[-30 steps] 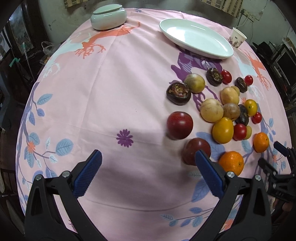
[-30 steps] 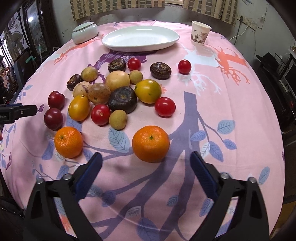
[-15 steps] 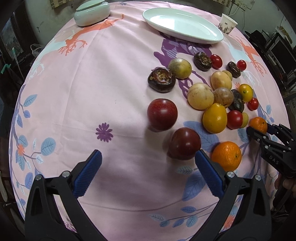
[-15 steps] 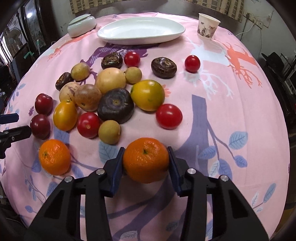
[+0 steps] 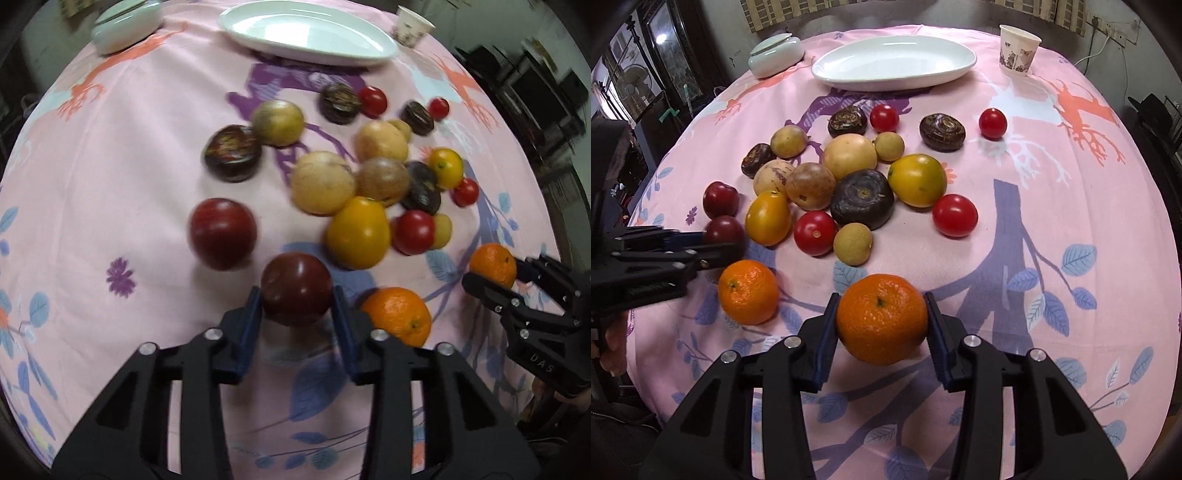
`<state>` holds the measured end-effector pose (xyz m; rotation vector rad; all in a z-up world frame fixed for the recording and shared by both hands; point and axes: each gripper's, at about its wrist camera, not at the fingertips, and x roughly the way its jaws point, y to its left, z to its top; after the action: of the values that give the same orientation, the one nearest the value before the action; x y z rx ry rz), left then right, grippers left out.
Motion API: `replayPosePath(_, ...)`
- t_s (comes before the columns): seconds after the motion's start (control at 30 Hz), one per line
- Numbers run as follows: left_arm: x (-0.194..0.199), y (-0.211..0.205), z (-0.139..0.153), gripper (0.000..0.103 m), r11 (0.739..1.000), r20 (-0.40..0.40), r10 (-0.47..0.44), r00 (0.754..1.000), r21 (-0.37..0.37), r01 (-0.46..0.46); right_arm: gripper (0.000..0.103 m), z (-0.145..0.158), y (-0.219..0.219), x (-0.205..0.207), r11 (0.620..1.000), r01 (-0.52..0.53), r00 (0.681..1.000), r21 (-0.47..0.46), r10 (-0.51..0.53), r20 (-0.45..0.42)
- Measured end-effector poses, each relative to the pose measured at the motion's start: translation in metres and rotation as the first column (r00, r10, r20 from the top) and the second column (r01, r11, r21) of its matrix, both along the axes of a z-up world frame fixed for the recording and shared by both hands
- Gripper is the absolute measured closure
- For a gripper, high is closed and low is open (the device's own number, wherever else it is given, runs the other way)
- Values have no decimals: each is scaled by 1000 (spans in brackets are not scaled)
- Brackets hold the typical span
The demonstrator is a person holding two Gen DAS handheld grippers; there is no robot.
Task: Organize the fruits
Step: 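Grasp the dark red plum with the left tool while the right tool grasps an orange, then place the plum on the white plate with the left tool while the right tool places the orange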
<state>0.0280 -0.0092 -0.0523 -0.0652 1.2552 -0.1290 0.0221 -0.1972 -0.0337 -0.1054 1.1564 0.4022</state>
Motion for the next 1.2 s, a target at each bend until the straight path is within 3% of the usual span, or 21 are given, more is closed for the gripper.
replayPosePath(0.07,0,-7,0,65,999,19,-27,999,38,26,59,4,1,-2,1000,-4,1000,3,4,7)
replayPosePath(0.2,1,0,5,67,1000,-14,0,1000,11,0,59,13,2,-5,1000,-14,1000,9,13,21)
replayPosePath(0.33,1,14,40,67,999,74,31,997,-43,-28,59,35,6,0,999,-33,997,38,30,77)
replayPosePath(0.47,17,24,77,67,995,159,52,986,-95,-37,59,63,21,15,997,-64,980,36,56,192)
replayPosePath(0.63,66,29,101,67,993,231,60,971,-117,-34,59,86,51,51,994,-104,928,-25,106,357)
replayPosePath(0.73,109,34,95,67,988,228,92,969,-140,-61,59,85,67,85,995,-94,905,-37,101,413)
replayPosePath(0.83,149,38,75,67,982,180,133,975,-156,-105,59,72,77,125,997,-47,903,-55,66,424)
replayPosePath(0.97,190,36,42,67,973,86,188,978,-151,-174,59,52,88,165,997,-33,917,-74,59,395)
replayPosePath(1.2,234,27,31,66,971,87,205,975,-145,-191,59,28,96,211,995,-42,939,-95,72,335)
